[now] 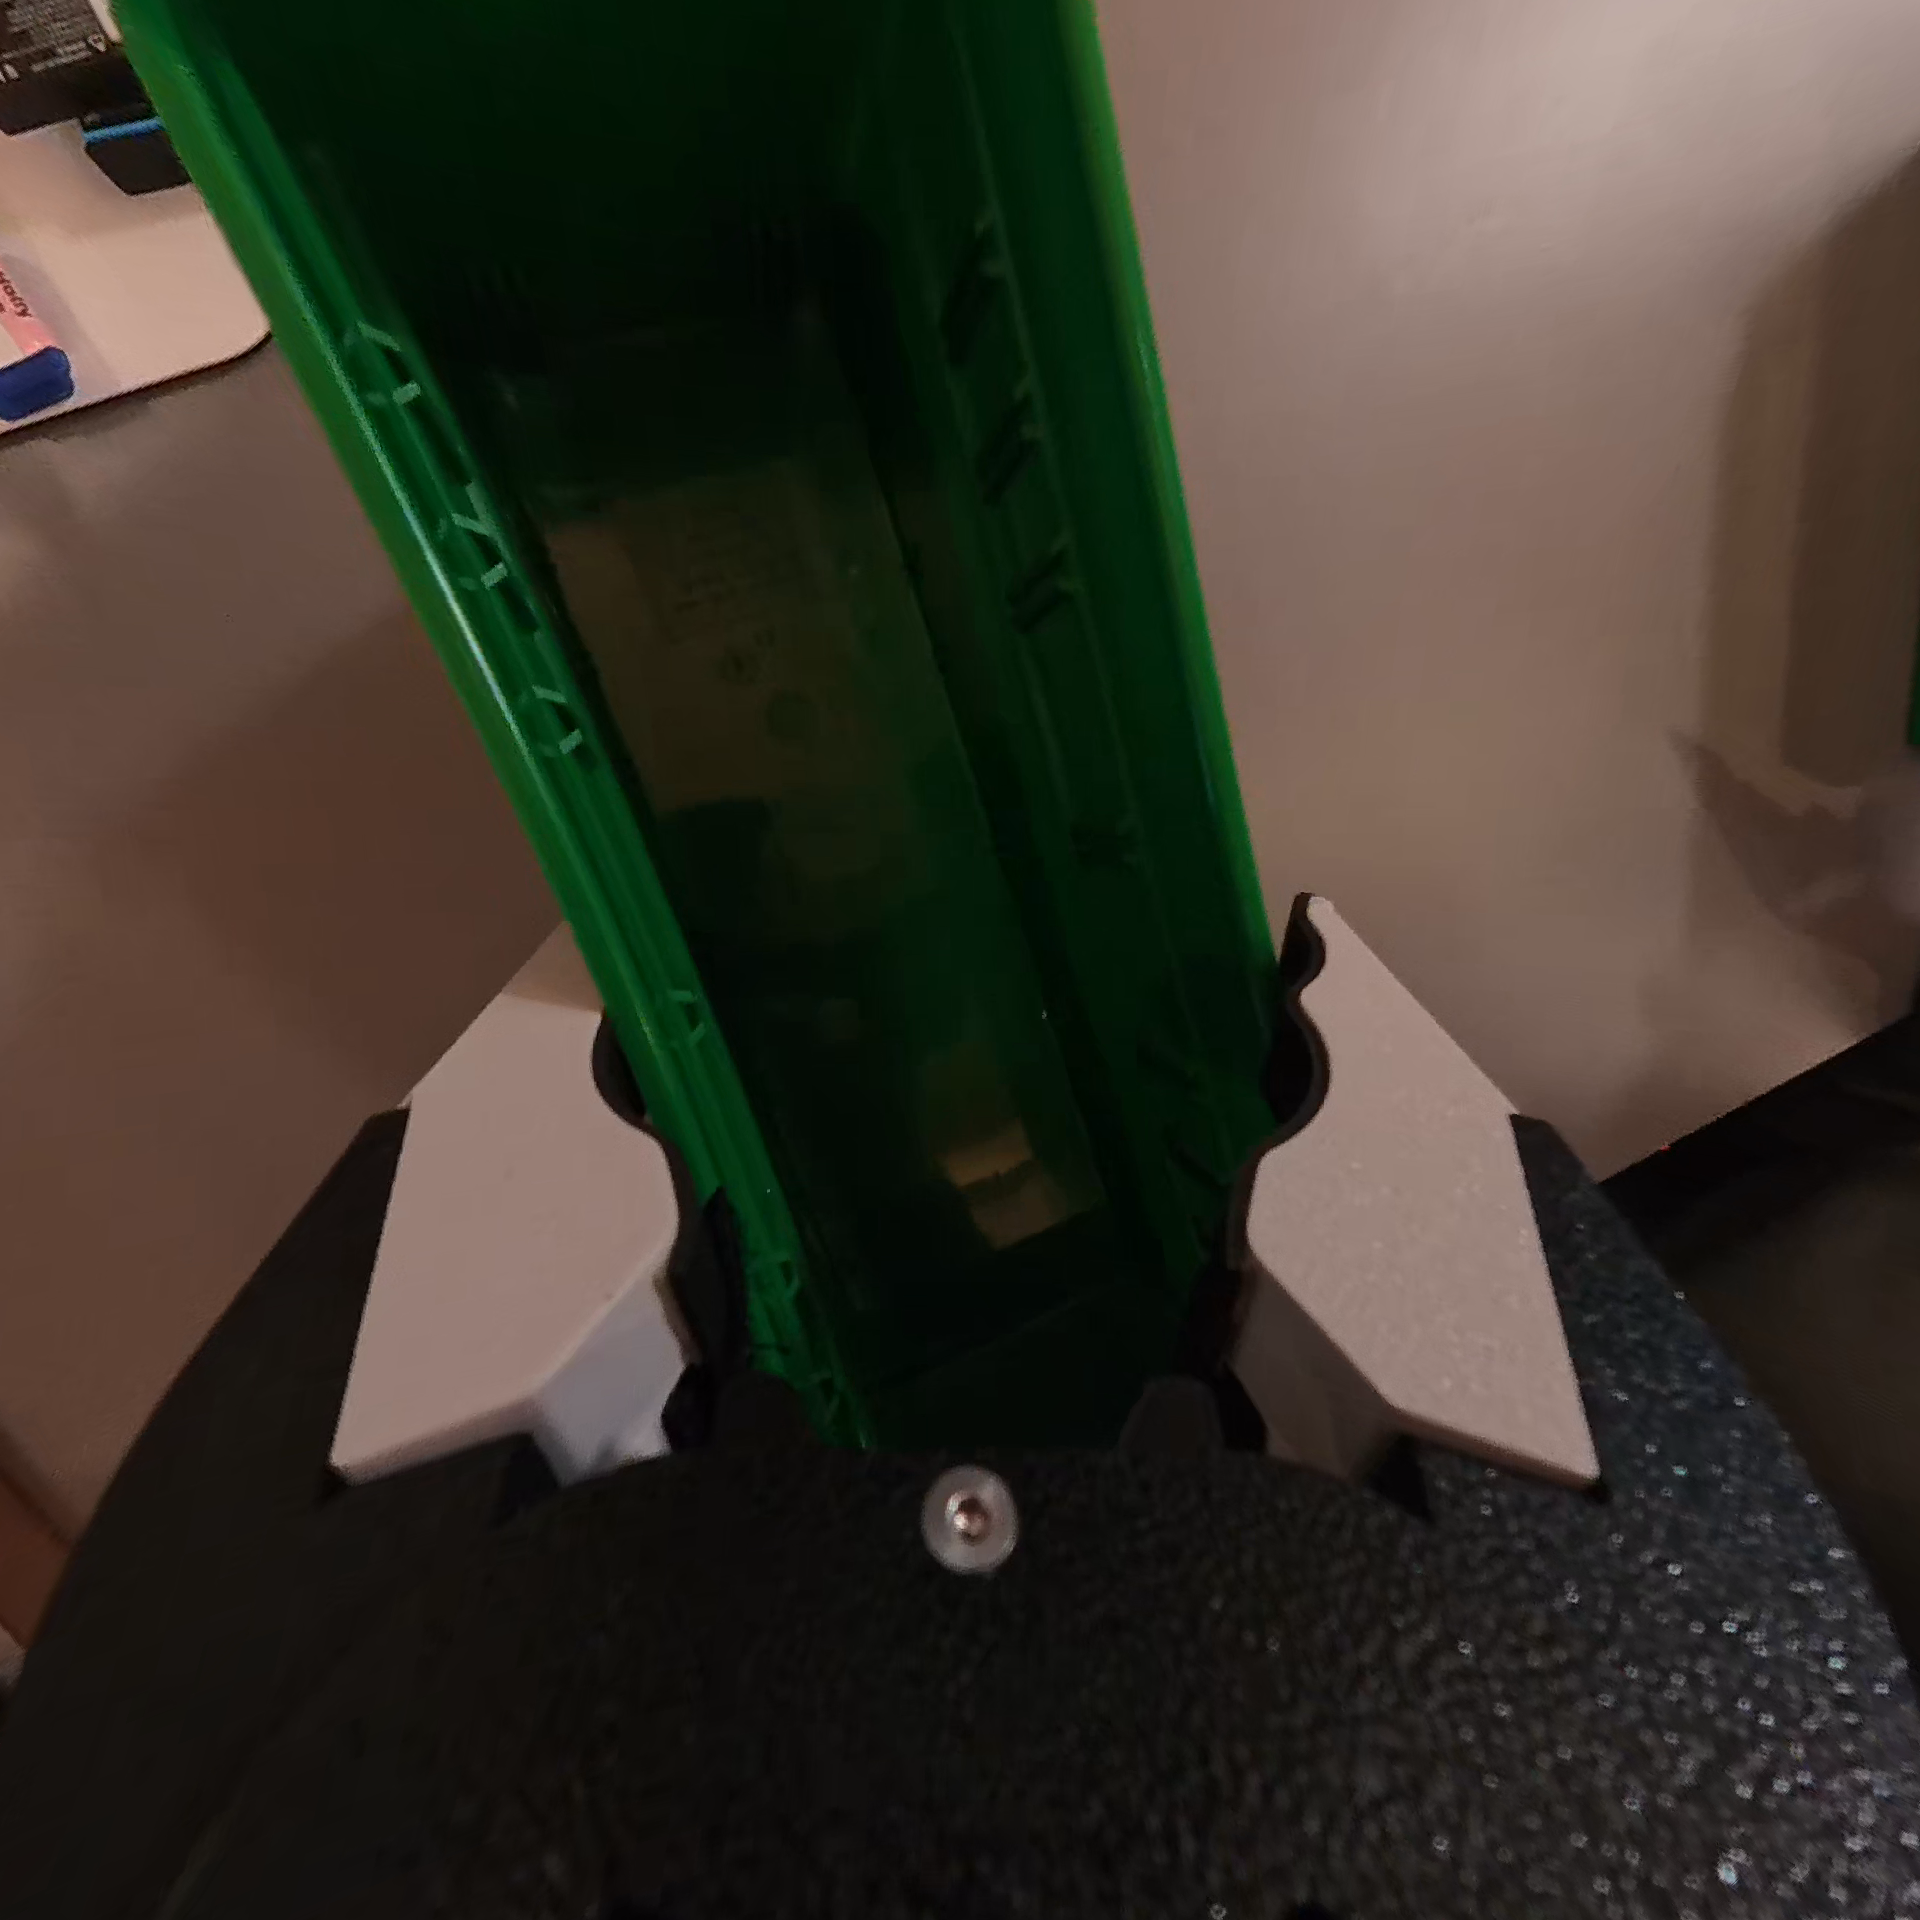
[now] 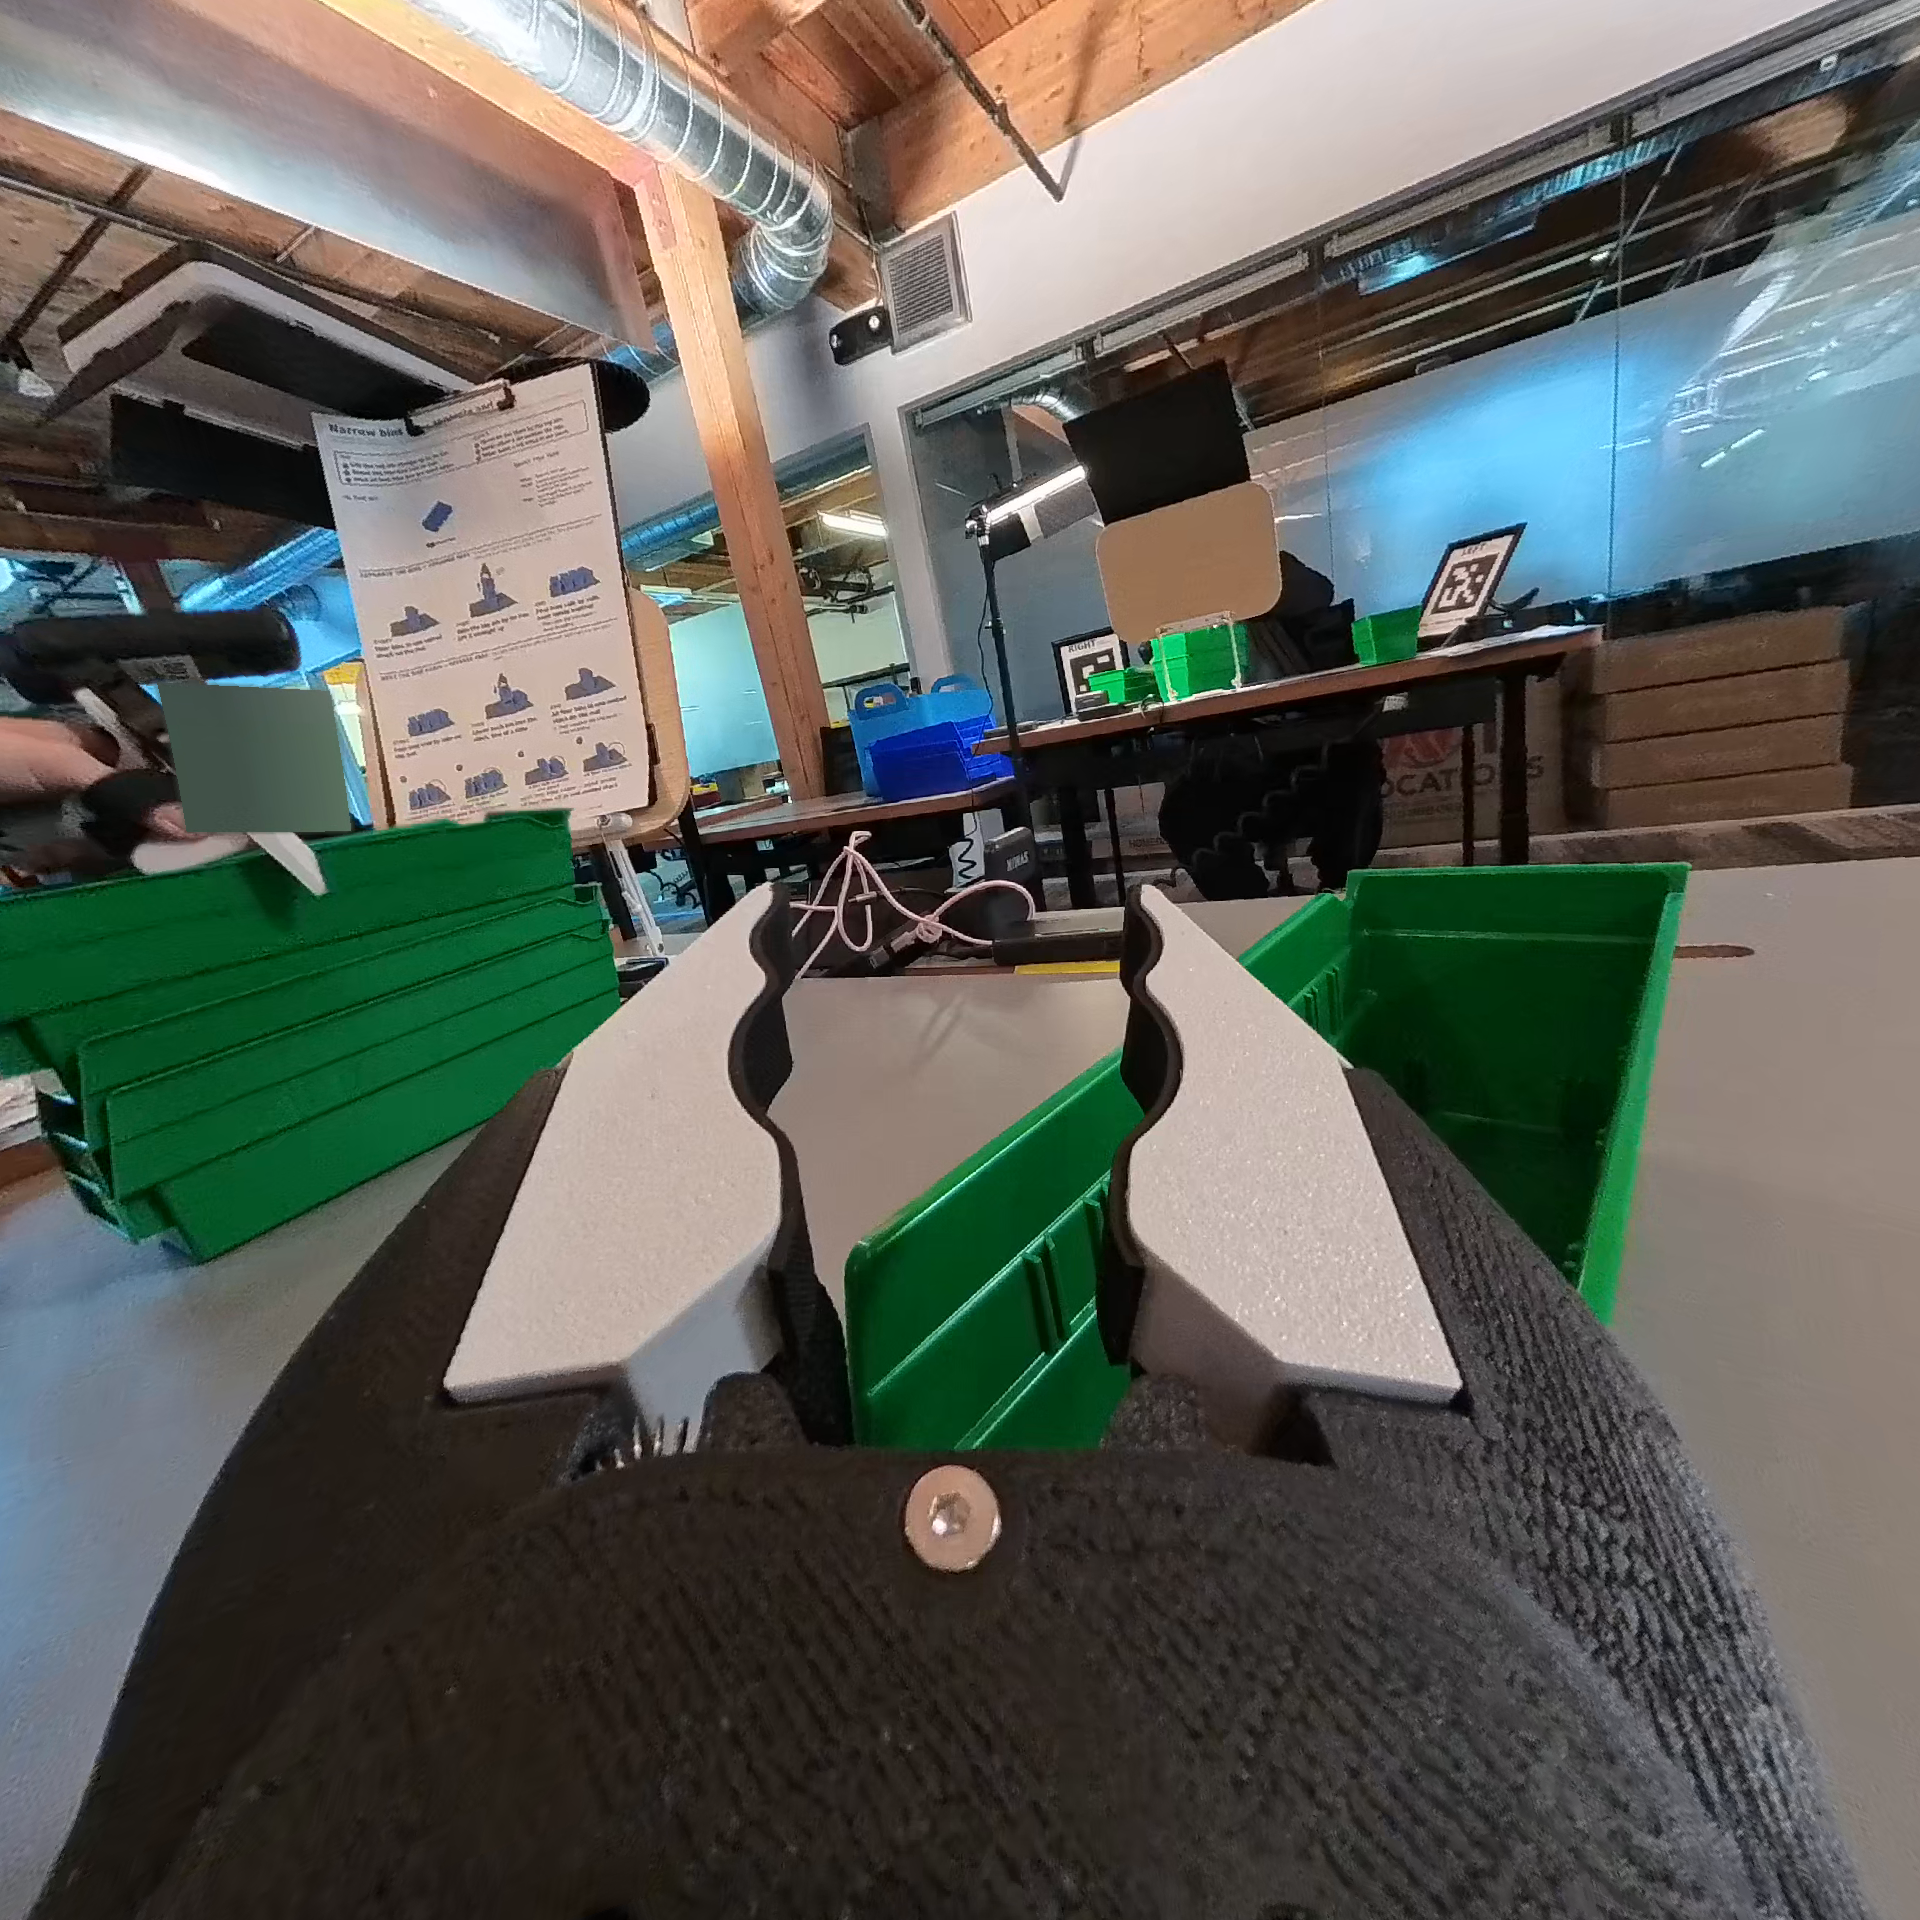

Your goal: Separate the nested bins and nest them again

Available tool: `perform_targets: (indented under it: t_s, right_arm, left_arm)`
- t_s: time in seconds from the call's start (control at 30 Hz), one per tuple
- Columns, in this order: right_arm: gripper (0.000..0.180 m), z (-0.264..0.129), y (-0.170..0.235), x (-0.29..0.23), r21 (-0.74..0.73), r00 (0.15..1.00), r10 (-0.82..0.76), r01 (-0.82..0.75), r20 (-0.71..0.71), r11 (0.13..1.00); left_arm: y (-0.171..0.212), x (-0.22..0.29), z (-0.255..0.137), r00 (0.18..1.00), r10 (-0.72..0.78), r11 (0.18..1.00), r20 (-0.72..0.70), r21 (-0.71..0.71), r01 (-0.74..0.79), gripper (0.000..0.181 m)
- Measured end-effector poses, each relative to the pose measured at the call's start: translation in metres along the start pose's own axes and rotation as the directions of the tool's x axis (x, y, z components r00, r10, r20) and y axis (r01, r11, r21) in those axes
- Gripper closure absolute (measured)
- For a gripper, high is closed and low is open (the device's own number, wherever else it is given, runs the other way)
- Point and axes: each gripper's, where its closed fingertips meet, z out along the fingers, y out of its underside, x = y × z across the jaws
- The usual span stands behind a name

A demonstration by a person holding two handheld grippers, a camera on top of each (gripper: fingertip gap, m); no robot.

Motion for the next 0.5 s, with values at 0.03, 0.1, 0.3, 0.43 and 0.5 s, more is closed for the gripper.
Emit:
perform_targets:
  t_s: [0.03, 0.1, 0.3, 0.43, 0.5]
  right_arm:
    - [0.117, 0.0, 0.0, 0.0, -0.001, 1.0, 0.0, 0.0, 0.0, 1.0]
    - [0.117, 0.0, 0.0, 0.0, -0.002, 1.0, -0.001, 0.001, 0.001, 1.0]
    - [0.117, 0.001, 0.001, 0.0, -0.006, 1.0, -0.002, 0.002, 0.001, 1.0]
    - [0.117, 0.001, 0.002, -0.001, -0.011, 1.0, -0.004, 0.004, 0.001, 1.0]
    - [0.117, 0.001, 0.002, 0.0, -0.012, 1.0, -0.005, 0.005, 0.0, 1.0]
  left_arm:
    - [0.0, -0.001, 0.002, 1.0, 0.002, 1.0, -0.002, 0.003, -0.002, 0.061]
    - [-0.001, -0.002, 0.007, 1.0, -0.005, 1.0, -0.009, 0.008, 0.005, 0.061]
    - [0.001, -0.005, 0.014, 1.0, -0.01, 1.0, -0.016, 0.015, 0.011, 0.062]
    - [0.001, -0.005, 0.014, 1.0, -0.011, 1.0, -0.023, 0.021, 0.012, 0.062]
    - [0.001, -0.005, 0.014, 1.0, -0.011, 1.0, -0.025, 0.023, 0.011, 0.062]
